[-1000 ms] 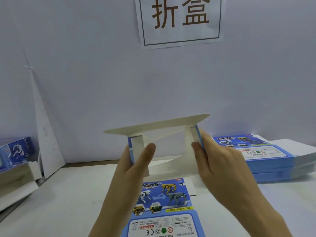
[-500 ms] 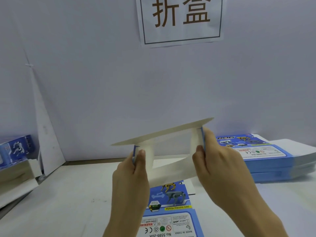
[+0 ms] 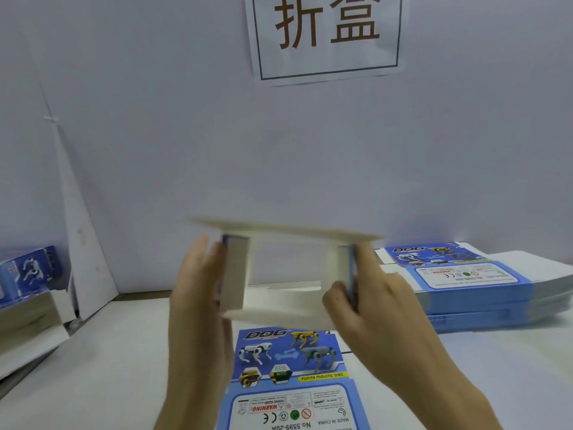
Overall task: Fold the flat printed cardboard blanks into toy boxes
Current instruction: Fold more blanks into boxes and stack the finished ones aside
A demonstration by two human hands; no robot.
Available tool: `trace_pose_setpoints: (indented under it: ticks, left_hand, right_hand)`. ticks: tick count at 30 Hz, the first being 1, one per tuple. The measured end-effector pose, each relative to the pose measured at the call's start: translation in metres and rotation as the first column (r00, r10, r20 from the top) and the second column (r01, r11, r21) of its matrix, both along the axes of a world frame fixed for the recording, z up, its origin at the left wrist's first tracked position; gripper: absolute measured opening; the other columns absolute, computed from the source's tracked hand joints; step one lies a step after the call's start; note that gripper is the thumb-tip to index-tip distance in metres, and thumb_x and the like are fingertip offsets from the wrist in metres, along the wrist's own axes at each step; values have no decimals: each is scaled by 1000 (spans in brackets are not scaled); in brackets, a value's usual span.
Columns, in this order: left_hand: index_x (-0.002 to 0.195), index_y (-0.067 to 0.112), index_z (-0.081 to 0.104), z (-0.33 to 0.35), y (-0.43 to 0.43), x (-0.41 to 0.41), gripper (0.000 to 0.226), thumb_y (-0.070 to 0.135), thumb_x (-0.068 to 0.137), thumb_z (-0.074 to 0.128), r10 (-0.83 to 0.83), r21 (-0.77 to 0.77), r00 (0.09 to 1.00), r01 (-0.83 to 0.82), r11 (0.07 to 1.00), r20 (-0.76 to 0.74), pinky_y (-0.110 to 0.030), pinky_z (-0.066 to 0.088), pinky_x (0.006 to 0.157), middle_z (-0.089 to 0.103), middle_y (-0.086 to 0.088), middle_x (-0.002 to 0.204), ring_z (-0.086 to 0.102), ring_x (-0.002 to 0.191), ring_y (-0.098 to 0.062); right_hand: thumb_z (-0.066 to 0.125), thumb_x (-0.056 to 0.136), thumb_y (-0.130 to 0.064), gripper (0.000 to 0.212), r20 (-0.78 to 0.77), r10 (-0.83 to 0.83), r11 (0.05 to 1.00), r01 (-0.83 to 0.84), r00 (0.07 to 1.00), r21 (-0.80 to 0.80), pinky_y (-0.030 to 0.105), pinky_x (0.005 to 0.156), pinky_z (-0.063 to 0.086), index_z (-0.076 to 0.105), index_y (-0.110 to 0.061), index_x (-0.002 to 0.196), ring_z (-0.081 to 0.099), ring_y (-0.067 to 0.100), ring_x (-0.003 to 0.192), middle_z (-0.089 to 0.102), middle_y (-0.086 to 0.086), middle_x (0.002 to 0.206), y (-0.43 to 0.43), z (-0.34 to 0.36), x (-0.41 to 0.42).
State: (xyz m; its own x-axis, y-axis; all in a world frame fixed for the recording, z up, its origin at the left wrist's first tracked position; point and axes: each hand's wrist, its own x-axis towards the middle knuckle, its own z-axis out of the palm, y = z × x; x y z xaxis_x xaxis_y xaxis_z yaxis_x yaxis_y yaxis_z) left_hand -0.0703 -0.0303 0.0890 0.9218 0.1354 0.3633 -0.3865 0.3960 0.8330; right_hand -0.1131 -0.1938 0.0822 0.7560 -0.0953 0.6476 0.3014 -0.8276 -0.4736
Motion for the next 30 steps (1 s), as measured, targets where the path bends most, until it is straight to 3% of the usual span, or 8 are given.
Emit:
trace_pose_setpoints:
  ticks: [4,6,8,13,19,25,27,30]
  left_hand:
    - [123,23,56,9,15,5,51,15,73,53,-130,-200,969,172,965,209,-34,48,97,70,4,110,63,114,-15]
    - [132,36,46,4,20,5,72,17,65,66,-77,126,945,38,991,318,-25,43,104,61,14,125,52,126,-6]
    - [147,45,22,-5,16,4,105,43,58,79,-124,517,890,-136,845,438,-15,35,106,36,25,148,32,137,4]
    - [142,45,-24,-27,-5,12,130,89,52,58,-10,735,786,-574,360,618,-59,6,117,-25,3,157,-18,147,-17]
    - [151,31,-11,-19,15,22,129,70,56,66,32,637,706,-657,402,708,-62,34,106,14,-3,149,22,141,-30]
    - [151,41,-6,-23,21,20,121,69,59,67,-142,708,762,-492,507,631,-17,51,89,12,10,144,35,133,-25]
    - [152,38,-1,-20,20,15,124,62,57,75,-205,713,766,-416,565,610,-16,50,89,14,6,145,34,136,-22]
    - [154,32,10,-19,15,12,122,59,57,78,-255,707,751,-368,604,609,-15,50,88,21,2,144,39,136,-21]
  right_hand:
    - [45,88,-6,12,-122,271,617,-75,955,783,31,36,47,47,-9,100,57,30,38,62,18,52,-12,12,3]
    - [46,92,-5,5,-95,366,459,-91,926,884,29,36,48,48,-5,97,59,29,38,63,21,52,-11,16,-2]
    - [49,93,-9,5,-63,454,346,-111,889,932,29,39,50,45,-5,93,65,31,45,66,24,58,-5,19,-6]
    - [54,88,-12,12,-159,594,427,-142,788,893,29,44,52,47,-3,89,67,30,52,70,23,68,1,24,-11]
    - [63,82,-39,32,-251,485,588,-100,838,802,25,40,47,61,-8,80,59,23,43,63,11,58,-10,27,-11]
    - [65,74,-36,21,287,138,521,-316,948,793,23,41,46,73,-18,67,54,12,50,62,-1,60,-36,21,-2]
    - [65,76,-32,15,324,130,383,-349,937,855,20,39,42,69,-18,70,51,10,50,59,-4,61,-38,14,4]
    - [65,74,-21,12,207,326,-78,-192,922,978,9,40,30,55,-15,72,37,4,32,52,-5,47,-36,0,17]
